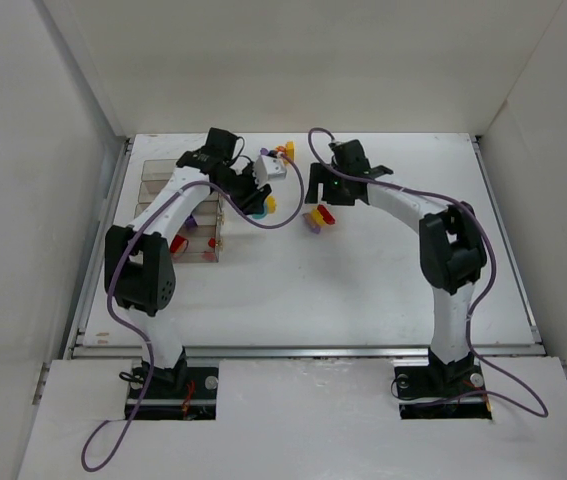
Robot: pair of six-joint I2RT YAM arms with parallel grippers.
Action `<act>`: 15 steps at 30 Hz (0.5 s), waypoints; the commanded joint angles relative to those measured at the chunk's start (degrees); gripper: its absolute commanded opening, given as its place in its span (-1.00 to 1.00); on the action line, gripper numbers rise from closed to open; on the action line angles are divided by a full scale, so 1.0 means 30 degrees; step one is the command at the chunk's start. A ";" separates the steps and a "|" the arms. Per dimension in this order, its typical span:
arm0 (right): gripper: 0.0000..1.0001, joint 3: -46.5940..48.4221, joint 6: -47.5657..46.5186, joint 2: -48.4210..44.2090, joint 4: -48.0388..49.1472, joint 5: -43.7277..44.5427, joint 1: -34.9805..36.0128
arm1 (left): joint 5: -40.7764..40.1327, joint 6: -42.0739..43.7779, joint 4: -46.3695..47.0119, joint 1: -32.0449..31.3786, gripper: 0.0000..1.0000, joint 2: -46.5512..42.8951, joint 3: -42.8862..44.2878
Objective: Sort the legos into containers by color
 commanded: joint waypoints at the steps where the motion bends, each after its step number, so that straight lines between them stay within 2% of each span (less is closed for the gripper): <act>1: 0.72 0.0507 -0.0285 -0.1696 0.0571 -0.0861 0.0077 | 0.1043 0.0029 0.0060 0.0097 -1.00 -0.1354 0.0471; 2: 0.78 0.0213 -0.0459 -0.2686 0.1357 -0.1212 -0.0184 | 0.1217 0.0029 0.0264 0.0097 -1.00 -0.1532 0.0471; 3: 0.85 -0.0138 -0.0461 -0.3247 0.1945 -0.2753 -0.0593 | 0.1219 0.0029 0.0266 0.0097 -1.00 -0.1940 0.0471; 4: 1.00 -0.0924 -0.0461 -0.3746 0.2647 -0.4102 -0.0887 | 0.1219 0.0029 0.0527 0.0097 -1.00 -0.2118 0.0471; 5: 1.00 -0.1106 -0.0461 -0.4273 0.3408 -0.5885 -0.1238 | 0.1219 0.0029 0.0530 0.0097 -1.00 -0.2119 0.0675; 6: 1.00 -0.0673 -0.0461 -0.4278 0.3793 -0.9064 -0.1735 | 0.1422 0.0029 0.0530 0.0097 -1.00 -0.2322 0.1054; 9: 1.00 0.0382 -0.0637 -0.3521 0.3797 -1.2951 -0.1740 | 0.2036 -0.0409 0.0530 0.0097 -1.00 -0.2325 0.2165; 10: 1.00 0.0705 -0.0637 -0.3285 0.4029 -1.5139 -0.1740 | 0.2242 -0.0411 0.0530 0.0097 -1.00 -0.2325 0.2432; 15: 1.00 0.2519 0.0330 -0.2406 0.4674 -1.8028 -0.1535 | 0.2479 -0.0997 0.0530 -0.0079 -1.00 -0.2325 0.3751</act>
